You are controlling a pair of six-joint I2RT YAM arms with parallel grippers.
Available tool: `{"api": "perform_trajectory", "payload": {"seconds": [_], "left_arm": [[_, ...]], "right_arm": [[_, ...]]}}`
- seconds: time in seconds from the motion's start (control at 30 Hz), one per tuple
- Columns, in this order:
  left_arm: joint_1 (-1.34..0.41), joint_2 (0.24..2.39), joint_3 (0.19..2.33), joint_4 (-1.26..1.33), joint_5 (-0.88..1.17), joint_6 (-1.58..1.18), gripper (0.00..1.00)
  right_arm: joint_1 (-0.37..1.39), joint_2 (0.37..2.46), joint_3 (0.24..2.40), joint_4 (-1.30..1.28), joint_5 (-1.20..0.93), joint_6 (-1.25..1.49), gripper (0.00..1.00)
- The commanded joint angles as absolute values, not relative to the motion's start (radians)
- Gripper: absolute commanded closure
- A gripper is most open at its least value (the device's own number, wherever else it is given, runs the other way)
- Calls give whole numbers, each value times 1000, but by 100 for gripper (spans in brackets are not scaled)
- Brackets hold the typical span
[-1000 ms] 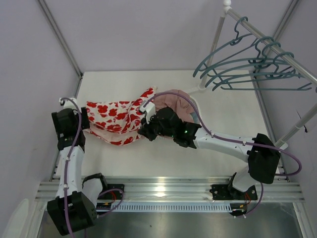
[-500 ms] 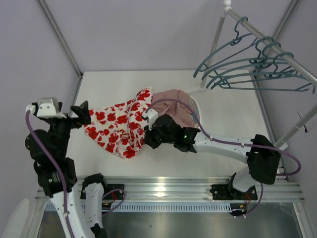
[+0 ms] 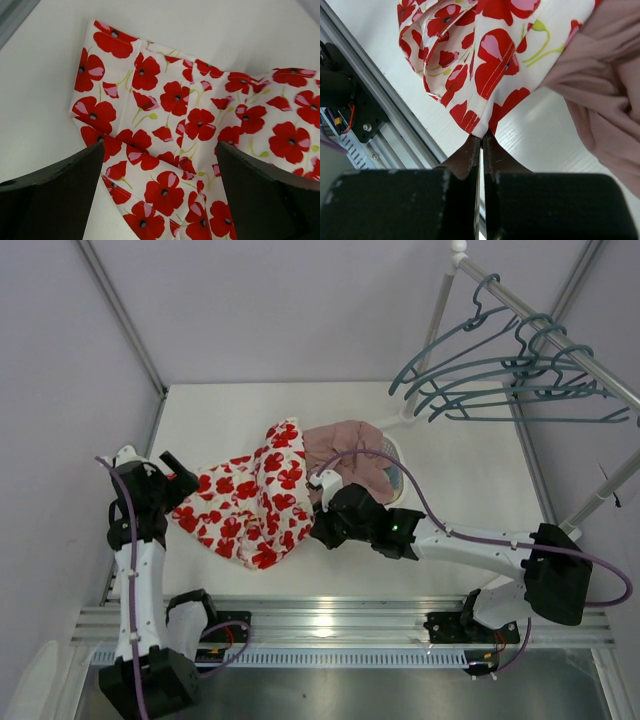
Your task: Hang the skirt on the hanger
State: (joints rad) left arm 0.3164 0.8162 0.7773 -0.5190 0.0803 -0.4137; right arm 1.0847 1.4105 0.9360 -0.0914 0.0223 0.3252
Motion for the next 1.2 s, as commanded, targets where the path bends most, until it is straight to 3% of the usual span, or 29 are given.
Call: {"api": "perform_trajectory", "payload": {"seconds": [0.0,0.27,0.43,0.63,0.7,0.8,0.83,0.93,1.17], "left_arm": [[322,857,790,-414,8,-506,0],[264,972,735,-393,-104,-495,1],[262,1049,735,-371,-242,-505,0],[293,1196,788,-305,-262,-495,1],[295,1232,808,-296,-259,-497,1],[295,1281,813,-299,-227,-506,0],[296,1282,808,-298,-224,-512,0],[299,1253,781,-311,-245,-534,2],[397,1077,710,-399,-295,-650,4]], "right_arm": [[1089,1362,894,-58,48,360,100],[1089,1402,844,-90,60,388,100],[1060,1348,828,-173,132,388,100],[1017,1282,798,-230,118,374,100],[1014,1276,805,-270,98,368,88],[1012,1263,877,-356,68,351,54],[1014,1255,929,-370,46,341,38],[1014,1227,1011,-400,20,334,24],[1065,1288,1157,-232,-104,298,19]]}}
